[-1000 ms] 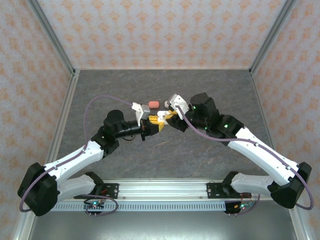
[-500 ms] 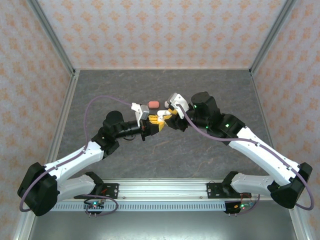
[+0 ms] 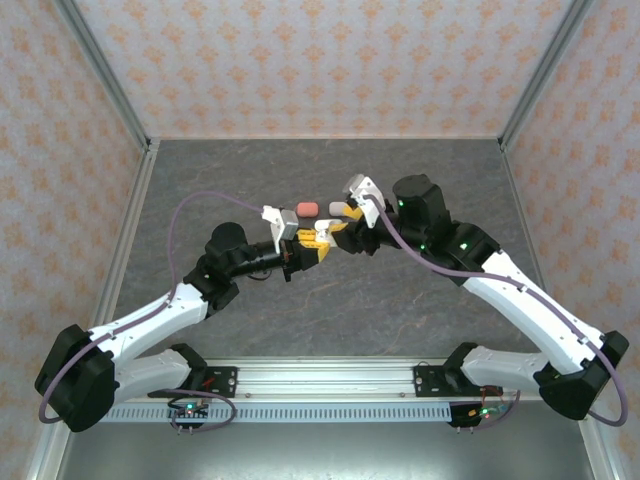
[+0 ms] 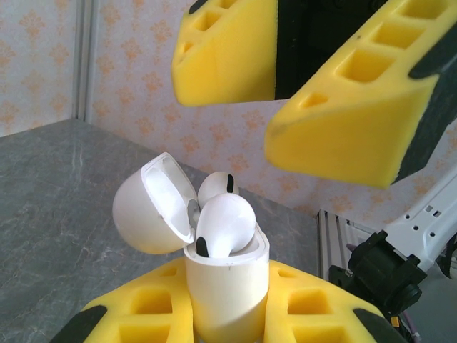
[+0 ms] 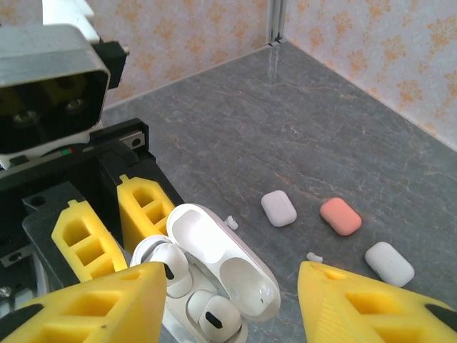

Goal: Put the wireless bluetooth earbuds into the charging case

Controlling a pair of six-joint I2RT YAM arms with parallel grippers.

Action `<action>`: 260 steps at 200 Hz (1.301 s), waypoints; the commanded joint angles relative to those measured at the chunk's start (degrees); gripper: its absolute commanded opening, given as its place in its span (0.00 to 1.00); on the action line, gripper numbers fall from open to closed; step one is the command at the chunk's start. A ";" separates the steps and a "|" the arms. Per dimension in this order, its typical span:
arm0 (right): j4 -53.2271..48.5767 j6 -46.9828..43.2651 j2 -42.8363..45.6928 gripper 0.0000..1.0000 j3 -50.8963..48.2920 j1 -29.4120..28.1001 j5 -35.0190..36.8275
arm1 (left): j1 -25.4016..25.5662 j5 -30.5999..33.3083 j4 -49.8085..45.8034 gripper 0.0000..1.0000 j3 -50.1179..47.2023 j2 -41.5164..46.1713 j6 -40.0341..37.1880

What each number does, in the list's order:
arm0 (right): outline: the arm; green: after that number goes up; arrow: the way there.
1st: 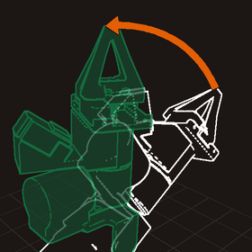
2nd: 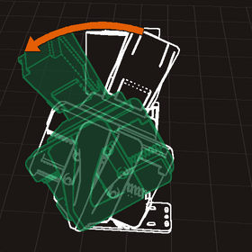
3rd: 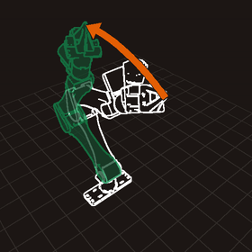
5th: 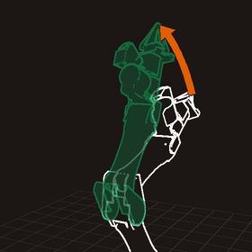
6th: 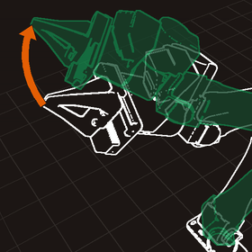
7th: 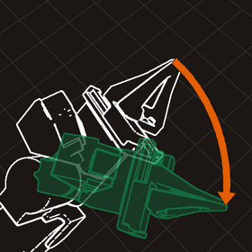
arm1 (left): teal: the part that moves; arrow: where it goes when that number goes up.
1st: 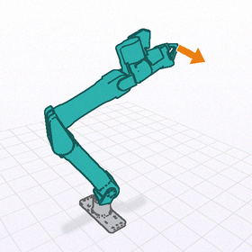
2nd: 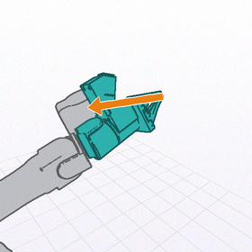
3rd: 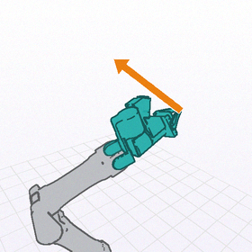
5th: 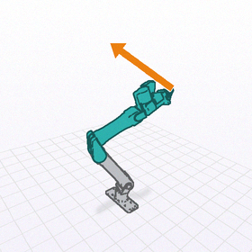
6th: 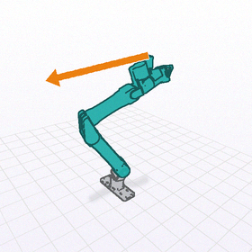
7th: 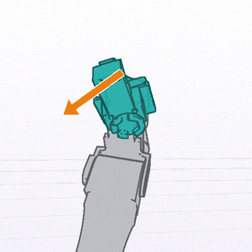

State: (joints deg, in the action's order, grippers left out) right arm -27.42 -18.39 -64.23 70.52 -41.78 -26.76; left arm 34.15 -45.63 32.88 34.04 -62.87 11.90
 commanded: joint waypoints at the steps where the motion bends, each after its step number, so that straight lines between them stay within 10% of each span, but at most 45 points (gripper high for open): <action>1: 0.96 2.84 2.33 0.55 1.94 1.34 -3.29 | 0.37 0.97 3.99 0.00 -0.47 1.00 -1.62; 41: 1.30 8.38 3.03 0.60 1.57 5.58 -5.58 | 0.39 1.07 4.50 0.00 -0.73 1.52 -1.62; 115: 10.53 21.23 -1.33 1.00 -3.69 10.93 -28.12 | 0.83 0.98 4.69 0.00 -0.82 2.84 -1.79; 260: 7.62 16.87 -3.89 0.86 -0.31 7.66 -33.38 | 1.14 1.88 3.21 0.00 -0.47 2.06 -2.52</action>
State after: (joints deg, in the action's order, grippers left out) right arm -19.59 0.84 -70.00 67.77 -33.71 -59.35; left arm 34.89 -44.60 34.57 33.21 -61.12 10.44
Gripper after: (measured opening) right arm 0.869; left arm 0.187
